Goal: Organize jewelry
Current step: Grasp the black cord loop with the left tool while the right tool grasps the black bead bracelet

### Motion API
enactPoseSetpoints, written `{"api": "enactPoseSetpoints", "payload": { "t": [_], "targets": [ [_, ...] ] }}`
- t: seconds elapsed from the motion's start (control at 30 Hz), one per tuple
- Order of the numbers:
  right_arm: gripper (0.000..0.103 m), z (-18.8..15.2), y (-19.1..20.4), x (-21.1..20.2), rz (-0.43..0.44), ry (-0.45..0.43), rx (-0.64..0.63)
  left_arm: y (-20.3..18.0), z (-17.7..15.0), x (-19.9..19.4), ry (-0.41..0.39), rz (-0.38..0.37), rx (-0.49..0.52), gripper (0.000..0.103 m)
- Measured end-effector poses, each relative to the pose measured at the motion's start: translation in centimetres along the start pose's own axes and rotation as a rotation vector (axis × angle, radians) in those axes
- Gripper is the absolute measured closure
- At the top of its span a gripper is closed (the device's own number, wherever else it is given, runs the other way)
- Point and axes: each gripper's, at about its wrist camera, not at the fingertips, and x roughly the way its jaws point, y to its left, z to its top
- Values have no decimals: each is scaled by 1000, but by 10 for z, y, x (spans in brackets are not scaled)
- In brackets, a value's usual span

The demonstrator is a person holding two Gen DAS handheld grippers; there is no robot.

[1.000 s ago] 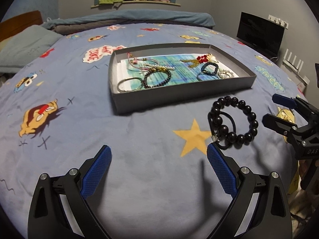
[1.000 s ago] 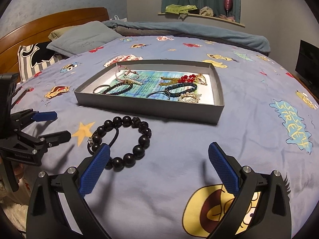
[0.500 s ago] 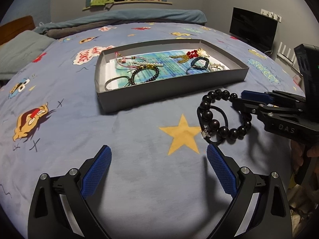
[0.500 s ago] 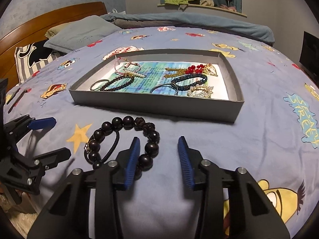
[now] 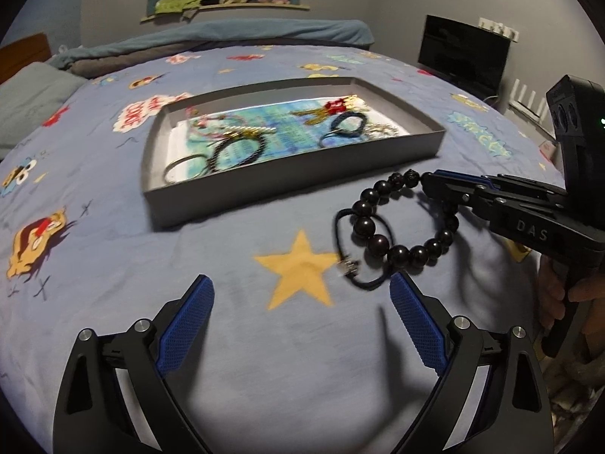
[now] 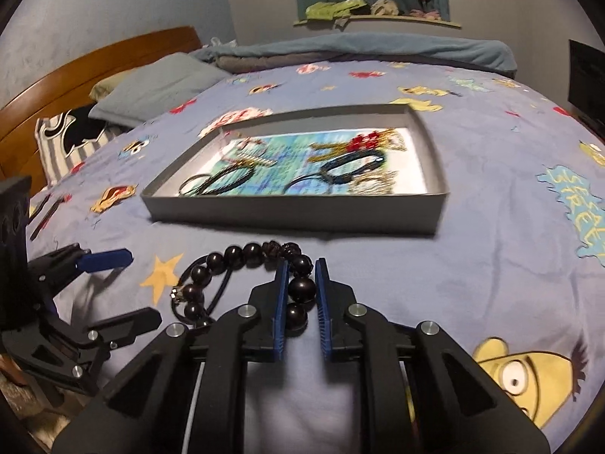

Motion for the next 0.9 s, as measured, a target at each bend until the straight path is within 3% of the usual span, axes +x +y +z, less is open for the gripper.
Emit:
{"api": "enactPoseSetpoints", "payload": {
  "t": [0.13, 0.23, 0.4, 0.47, 0.5, 0.6, 0.9],
  "targets": [
    [89, 0, -10, -5, -34, -1, 22, -12, 3, 7, 5, -25, 35, 40],
    [89, -1, -16, -8, -41, 0, 32, -18, 6, 12, 1, -21, 45, 46],
    [89, -3, -19, -10, -51, -2, 29, -26, 7, 21, 26, -11, 78, 70],
    [89, -3, -19, -10, -50, -1, 28, -25, 6, 23, 28, 1, 83, 86],
    [89, -3, -19, -10, -49, -1, 29, -22, 6, 22, 27, 1, 75, 89],
    [89, -3, -19, -10, -45, 1, 30, -14, 6, 18, 24, -26, 44, 89],
    [89, -4, -15, 0, -55, 44, 14, -5, 5, 4, -2, -14, 40, 89]
  ]
}}
